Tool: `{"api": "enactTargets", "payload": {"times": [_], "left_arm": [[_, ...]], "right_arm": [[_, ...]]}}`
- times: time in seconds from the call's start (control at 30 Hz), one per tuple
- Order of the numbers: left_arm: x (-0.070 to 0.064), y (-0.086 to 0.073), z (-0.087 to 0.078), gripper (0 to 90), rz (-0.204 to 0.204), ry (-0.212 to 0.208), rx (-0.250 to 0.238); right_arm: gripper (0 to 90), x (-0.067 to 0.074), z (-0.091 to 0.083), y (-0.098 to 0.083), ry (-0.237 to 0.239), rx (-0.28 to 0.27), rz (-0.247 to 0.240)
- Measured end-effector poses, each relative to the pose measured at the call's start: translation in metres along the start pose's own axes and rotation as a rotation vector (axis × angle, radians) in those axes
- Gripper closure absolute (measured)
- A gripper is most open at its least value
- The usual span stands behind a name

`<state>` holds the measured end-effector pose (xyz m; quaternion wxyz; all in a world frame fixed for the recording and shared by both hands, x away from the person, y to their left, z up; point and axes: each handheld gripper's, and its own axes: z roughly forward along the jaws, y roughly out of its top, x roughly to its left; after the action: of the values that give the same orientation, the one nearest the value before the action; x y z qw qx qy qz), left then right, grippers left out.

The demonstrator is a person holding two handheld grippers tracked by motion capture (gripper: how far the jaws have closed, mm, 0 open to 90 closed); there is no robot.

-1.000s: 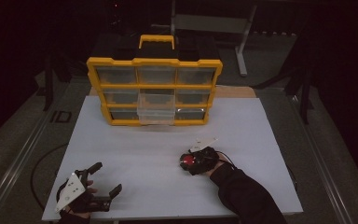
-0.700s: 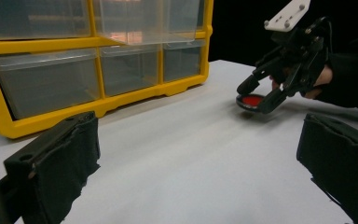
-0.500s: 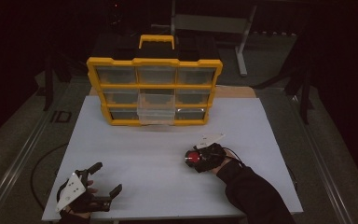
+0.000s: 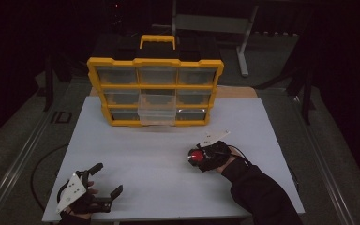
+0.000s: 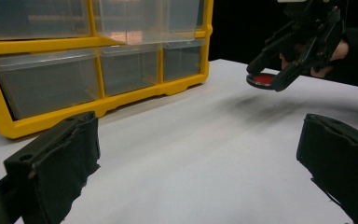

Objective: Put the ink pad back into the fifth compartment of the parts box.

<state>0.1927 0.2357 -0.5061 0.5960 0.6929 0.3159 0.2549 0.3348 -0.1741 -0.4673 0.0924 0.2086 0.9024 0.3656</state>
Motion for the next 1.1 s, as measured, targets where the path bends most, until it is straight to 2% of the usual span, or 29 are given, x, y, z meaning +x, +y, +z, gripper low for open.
{"api": "enactTargets", "payload": {"times": [0.47, 1.1], "left_arm": [[0.0, 0.0, 0.0, 0.0, 0.0, 0.0, -0.001], [0.0, 0.0, 0.0, 0.0, 0.0, -0.001, -0.001]], "right_arm": [[30.3, 0.0, -0.014, 0.013, 0.003, 0.008, -0.018], [30.3, -0.002, -0.033, 0.039, -0.003, 0.002, -0.044]]}}
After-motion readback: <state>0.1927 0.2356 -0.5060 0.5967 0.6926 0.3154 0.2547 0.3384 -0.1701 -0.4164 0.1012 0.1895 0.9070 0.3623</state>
